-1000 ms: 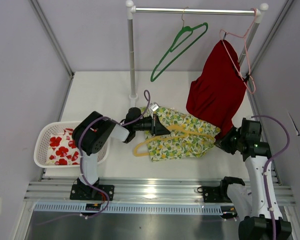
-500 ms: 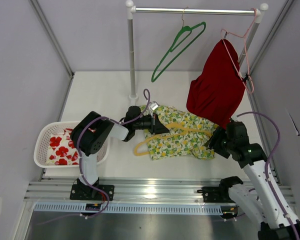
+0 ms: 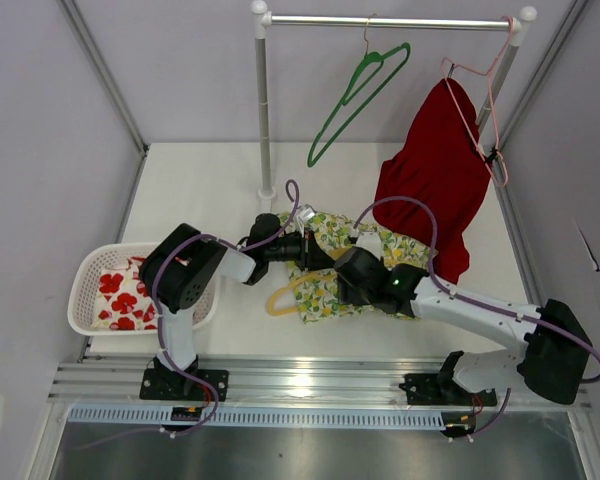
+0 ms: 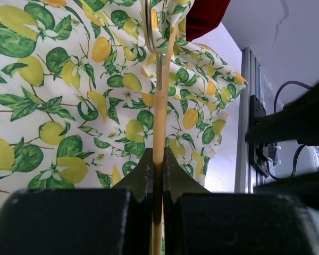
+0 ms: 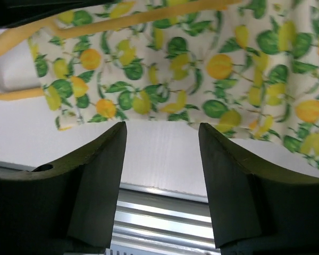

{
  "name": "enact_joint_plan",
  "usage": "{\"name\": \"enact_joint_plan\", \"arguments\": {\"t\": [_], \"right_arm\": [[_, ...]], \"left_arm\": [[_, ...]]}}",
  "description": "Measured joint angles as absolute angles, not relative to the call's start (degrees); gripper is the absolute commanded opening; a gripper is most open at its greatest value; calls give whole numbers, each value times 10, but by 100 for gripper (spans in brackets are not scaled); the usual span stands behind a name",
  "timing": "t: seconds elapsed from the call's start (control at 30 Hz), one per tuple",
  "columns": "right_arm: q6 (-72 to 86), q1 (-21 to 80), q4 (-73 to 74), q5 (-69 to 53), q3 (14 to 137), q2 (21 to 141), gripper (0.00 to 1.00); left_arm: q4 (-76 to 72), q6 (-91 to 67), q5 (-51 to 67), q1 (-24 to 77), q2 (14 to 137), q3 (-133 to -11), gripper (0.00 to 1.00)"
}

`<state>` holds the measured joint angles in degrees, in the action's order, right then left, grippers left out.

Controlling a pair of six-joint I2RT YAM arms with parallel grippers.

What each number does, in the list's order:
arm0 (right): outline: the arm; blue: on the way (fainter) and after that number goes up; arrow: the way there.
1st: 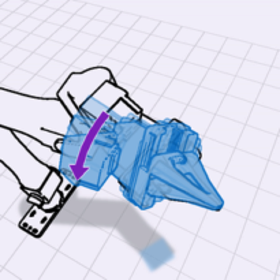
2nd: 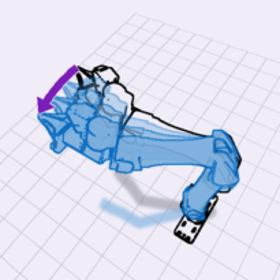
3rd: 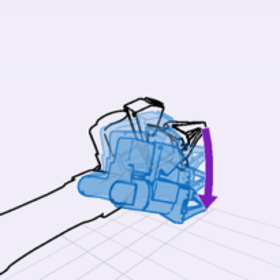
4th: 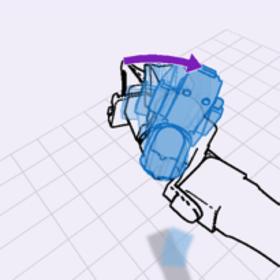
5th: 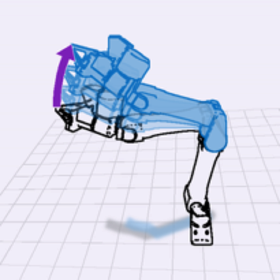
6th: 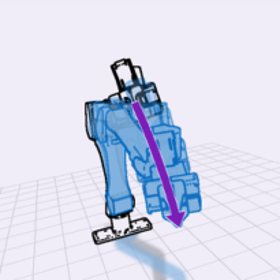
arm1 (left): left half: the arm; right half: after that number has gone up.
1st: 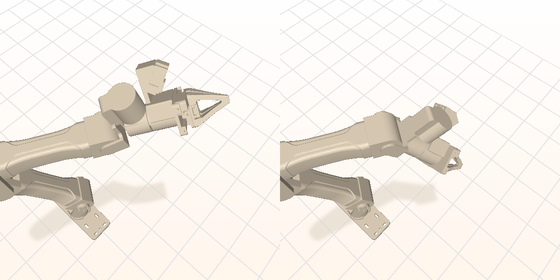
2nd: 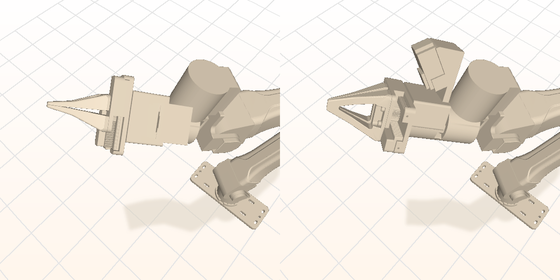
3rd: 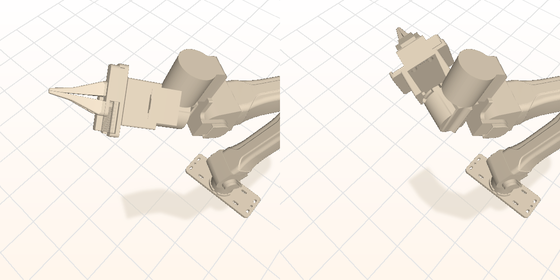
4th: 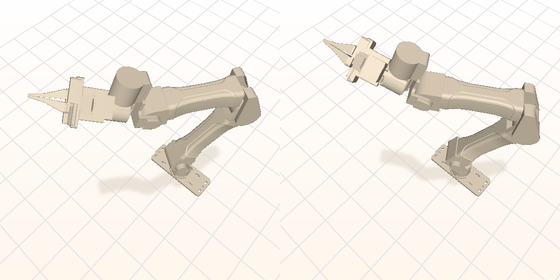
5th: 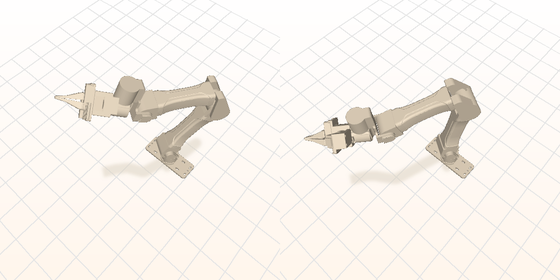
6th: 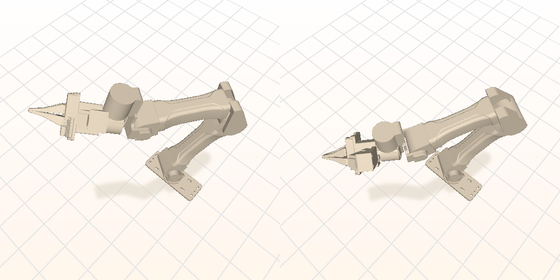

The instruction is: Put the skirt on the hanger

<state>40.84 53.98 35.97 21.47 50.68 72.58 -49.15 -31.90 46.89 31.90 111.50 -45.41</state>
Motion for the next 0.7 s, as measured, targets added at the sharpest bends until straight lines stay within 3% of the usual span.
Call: {"name": "enact_joint_plan", "arguments": {"t": [0.33,0.7], "right_arm": [[376,663,243,240,546,851,57],[372,705,214,262,568,940,55]], "left_arm": [[-472,-313,469,318,1113,-456,0],[-456,-308,470,317,1113,-462,0]]}}
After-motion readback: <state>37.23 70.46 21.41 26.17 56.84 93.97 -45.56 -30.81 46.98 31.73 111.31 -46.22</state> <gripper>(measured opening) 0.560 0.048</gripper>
